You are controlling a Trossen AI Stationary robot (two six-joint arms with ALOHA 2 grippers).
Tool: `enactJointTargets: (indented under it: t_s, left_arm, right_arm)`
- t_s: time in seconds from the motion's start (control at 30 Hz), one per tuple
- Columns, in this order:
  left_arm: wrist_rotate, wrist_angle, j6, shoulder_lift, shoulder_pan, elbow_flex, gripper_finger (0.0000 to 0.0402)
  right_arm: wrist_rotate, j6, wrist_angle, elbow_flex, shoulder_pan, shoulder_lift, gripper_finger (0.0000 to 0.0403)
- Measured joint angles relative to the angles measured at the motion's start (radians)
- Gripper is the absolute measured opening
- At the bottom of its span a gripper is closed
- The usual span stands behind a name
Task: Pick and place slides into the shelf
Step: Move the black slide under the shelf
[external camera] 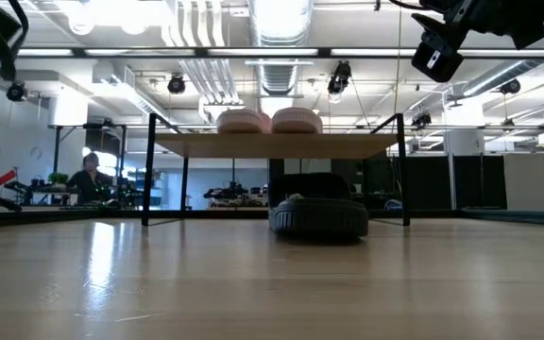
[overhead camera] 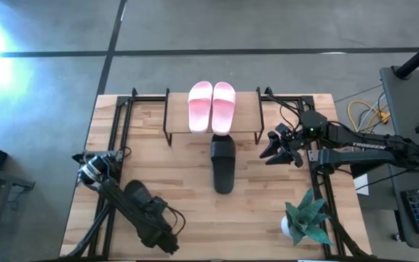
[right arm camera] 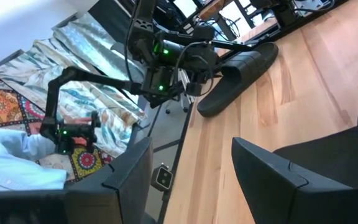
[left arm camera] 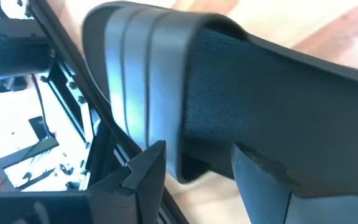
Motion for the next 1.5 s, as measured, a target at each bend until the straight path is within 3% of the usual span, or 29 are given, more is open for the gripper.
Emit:
enactJointTargets:
  t_s: [0.53,0.67,0.83,0.97,1.13,1.23,1.4,1.5]
  left_arm:
    - [-0.026,0.036,0.049,-0.053,0.006,-0.208,0.0156]
    - [-0.032,0.037,0.053,-0.053,0.007,-0.214,0.0109]
    - [-0.064,0.027,0.093,-0.053,0.014,-0.192,0.0018]
    - [-0.235,0.024,0.193,-0.052,0.046,-0.117,0.0009]
    - [-0.589,0.032,0.504,-0.050,0.132,0.025,0.0003]
    - [-0.748,0.052,0.709,-0.050,0.214,0.069,0.0003]
    - [-0.875,0.158,0.984,-0.049,0.361,0.076,0.0003]
    - [-0.925,0.205,1.071,-0.048,0.433,0.074,0.0002]
  right_arm:
    - [0.000,-0.007,0.000,0.000,0.000,0.000,0.0210]
    - [0.001,-0.007,0.000,0.000,0.000,0.000,0.0210]
    - [0.001,-0.012,-0.001,0.000,0.000,0.000,0.0210]
    - [0.001,-0.018,-0.001,0.000,0.000,0.000,0.0210]
    - [0.002,-0.018,-0.011,0.000,0.000,0.000,0.0210]
    - [0.002,-0.016,-0.025,0.000,0.000,0.000,0.0210]
    - [0.002,-0.017,-0.057,0.000,0.000,0.000,0.0210]
    - [0.002,-0.009,-0.072,0.000,0.000,0.000,0.0210]
